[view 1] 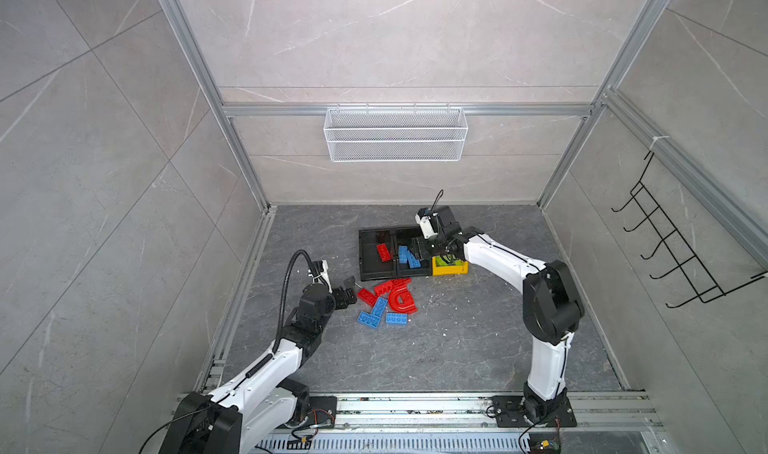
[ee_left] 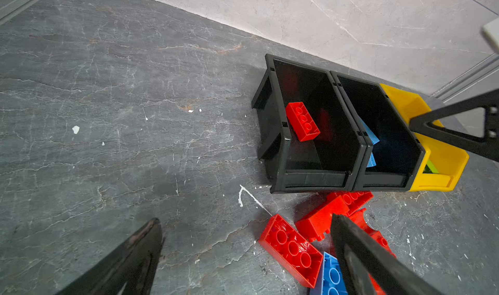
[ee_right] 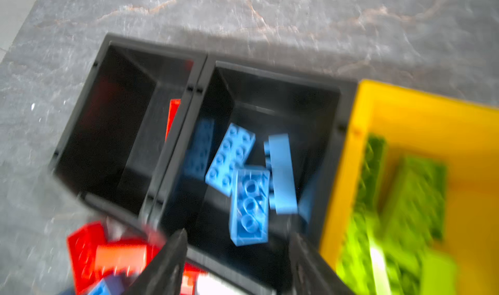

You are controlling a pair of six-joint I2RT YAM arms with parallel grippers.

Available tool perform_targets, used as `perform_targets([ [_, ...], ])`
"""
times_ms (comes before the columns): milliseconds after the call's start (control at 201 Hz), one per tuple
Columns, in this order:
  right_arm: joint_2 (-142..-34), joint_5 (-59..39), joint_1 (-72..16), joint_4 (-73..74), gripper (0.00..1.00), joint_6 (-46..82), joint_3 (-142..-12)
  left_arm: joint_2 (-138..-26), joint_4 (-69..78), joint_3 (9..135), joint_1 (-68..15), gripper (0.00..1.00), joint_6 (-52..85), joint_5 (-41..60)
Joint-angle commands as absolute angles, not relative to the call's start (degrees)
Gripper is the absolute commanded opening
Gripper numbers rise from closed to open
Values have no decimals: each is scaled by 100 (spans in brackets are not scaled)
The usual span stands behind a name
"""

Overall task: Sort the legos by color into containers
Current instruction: 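Carry the light-blue brick into the black bin beside the yellow bin and release, then move the open right gripper back over the red arch piece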

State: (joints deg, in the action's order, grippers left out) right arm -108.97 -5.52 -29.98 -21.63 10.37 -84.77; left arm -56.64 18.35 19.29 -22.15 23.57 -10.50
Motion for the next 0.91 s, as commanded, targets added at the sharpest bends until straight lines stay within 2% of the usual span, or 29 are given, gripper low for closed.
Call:
perform_targets([
  [0, -10166, -342, -3338, -2320, 64, 1042, -7769, -5568, 1899, 2004, -2224, 100, 2268, -1189],
  [164, -9694, -68, -3898, -2252, 64, 1350, -6855, -5546, 1898, 1999, -2224, 100, 2277, -1214],
  [348, -9637, 62, -4270, -2089, 63, 1686, -6443, -5577, 1892, 2004, -2224, 100, 2289, -1201],
  [906, -10451, 128, -4475, -1898, 62, 1728, -6791, -5584, 1869, 2018, -2224, 100, 2291, -1223],
])
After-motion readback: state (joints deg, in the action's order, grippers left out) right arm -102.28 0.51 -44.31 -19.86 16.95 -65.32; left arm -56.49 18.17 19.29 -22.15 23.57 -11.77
